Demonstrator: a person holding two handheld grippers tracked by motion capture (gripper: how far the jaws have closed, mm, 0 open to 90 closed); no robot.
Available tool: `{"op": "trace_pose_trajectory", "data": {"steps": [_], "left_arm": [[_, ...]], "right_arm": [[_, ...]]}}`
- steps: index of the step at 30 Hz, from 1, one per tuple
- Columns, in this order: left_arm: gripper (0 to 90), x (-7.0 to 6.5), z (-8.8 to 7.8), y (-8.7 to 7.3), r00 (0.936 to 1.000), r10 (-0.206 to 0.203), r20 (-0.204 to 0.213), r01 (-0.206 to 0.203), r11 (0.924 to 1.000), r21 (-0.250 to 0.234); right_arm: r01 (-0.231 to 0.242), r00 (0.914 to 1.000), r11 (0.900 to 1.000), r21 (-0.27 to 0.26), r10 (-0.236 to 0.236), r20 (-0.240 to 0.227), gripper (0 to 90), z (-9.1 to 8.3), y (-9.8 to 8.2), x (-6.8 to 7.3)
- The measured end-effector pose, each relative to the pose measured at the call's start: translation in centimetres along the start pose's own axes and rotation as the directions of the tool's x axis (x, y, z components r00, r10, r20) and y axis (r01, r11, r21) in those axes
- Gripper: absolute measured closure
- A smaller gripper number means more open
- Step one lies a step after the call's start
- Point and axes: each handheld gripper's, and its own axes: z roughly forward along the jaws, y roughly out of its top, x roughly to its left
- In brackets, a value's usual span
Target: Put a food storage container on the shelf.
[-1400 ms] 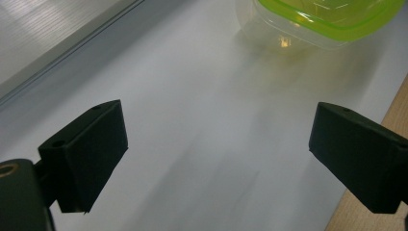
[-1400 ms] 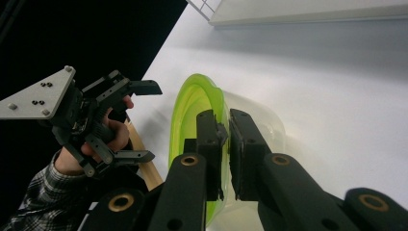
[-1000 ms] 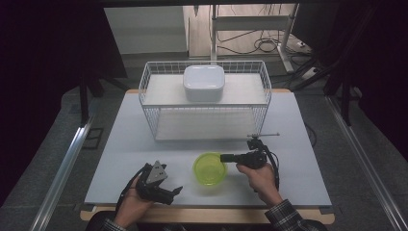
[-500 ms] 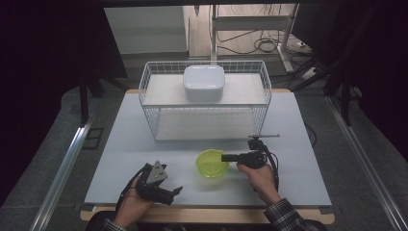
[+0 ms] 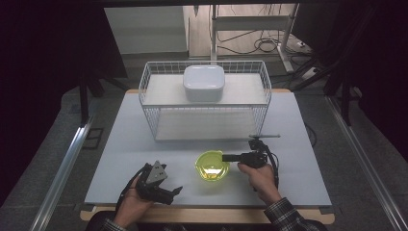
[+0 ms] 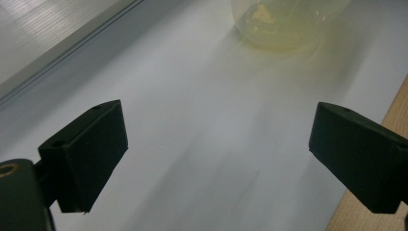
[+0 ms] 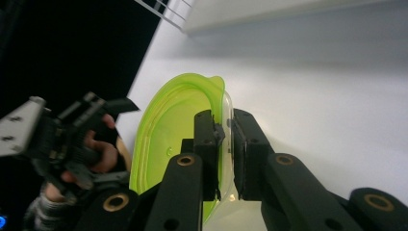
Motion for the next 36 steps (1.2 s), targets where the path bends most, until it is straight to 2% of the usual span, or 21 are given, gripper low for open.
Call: {"op": "trace_pose_trajectory", "data": {"steps": [6, 14, 16, 18, 20, 24, 28, 30, 31, 34, 36], "left_arm": [[6.2, 0.1, -0.1, 0.0, 1.0, -0.007, -0.005, 0.007, 1.0, -0.004], [6.2, 0.2, -0.2, 0.1, 1.0, 0.0, -0.009, -0.001, 1.0, -0.009], [6.1, 0.2, -0.2, 0.1, 1.0, 0.003, -0.008, -0.003, 1.0, -0.009], [6.2, 0.2, -0.2, 0.1, 1.0, 0.002, -0.008, -0.002, 0.9999, -0.011], [6.1, 0.2, -0.2, 0.1, 1.0, 0.003, -0.007, -0.004, 0.9999, -0.012], [6.1, 0.2, -0.2, 0.1, 1.0, 0.0, -0.001, 0.0, 0.9999, -0.012], [6.2, 0.2, -0.2, 0.1, 1.0, -0.002, 0.002, 0.002, 0.9999, -0.012], [6.2, 0.2, -0.2, 0.1, 1.0, -0.001, 0.005, 0.001, 0.9999, -0.013], [6.2, 0.2, -0.2, 0.1, 1.0, -0.001, 0.006, 0.001, 0.9999, -0.013], [6.2, 0.1, -0.2, 0.1, 1.0, -0.001, 0.006, 0.001, 0.9999, -0.014], [6.2, 0.2, -0.2, 0.0, 1.0, 0.0, 0.007, 0.0, 0.9999, -0.014]], "right_arm": [[0.008, 0.9974, 0.997, -0.071, -0.013, -0.071, 82.1, -1.5, 0.8, 1.4], [0.096, 0.9882, 0.981, -0.169, -0.114, -0.102, 82.0, -4.6, 4.0, 6.8], [0.114, 0.9853, 0.974, -0.194, -0.136, -0.104, 82.0, -5.2, 5.0, 7.9], [0.13, 0.9814, 0.965, -0.23, -0.158, -0.109, 82.0, -6.1, 6.5, 9.8], [0.141, 0.9792, 0.958, -0.248, -0.172, -0.108, 82.0, -6.5, 7.5, 10.9], [0.162, 0.9738, 0.938, -0.305, -0.202, -0.105, 82.0, -7.5, 10.2, 13.7], [0.185, 0.974, 0.913, -0.363, -0.22, -0.056, 82.0, -8.1, 13.2, 16.4], [0.192, 0.9763, 0.903, -0.384, -0.216, -0.019, 82.0, -8.0, 14.5, 17.3], [0.189, 0.9796, 0.897, -0.4, -0.2, 0.013, 81.9, -7.9, 15.6, 17.9], [0.176, 0.9844, 0.882, -0.437, -0.162, 0.07, 81.9, -7.4, 17.4, 18.3], [0.148, 0.9887, 0.879, -0.454, -0.123, 0.086, 81.9, -7.1, 18.6, 18.2]]}}
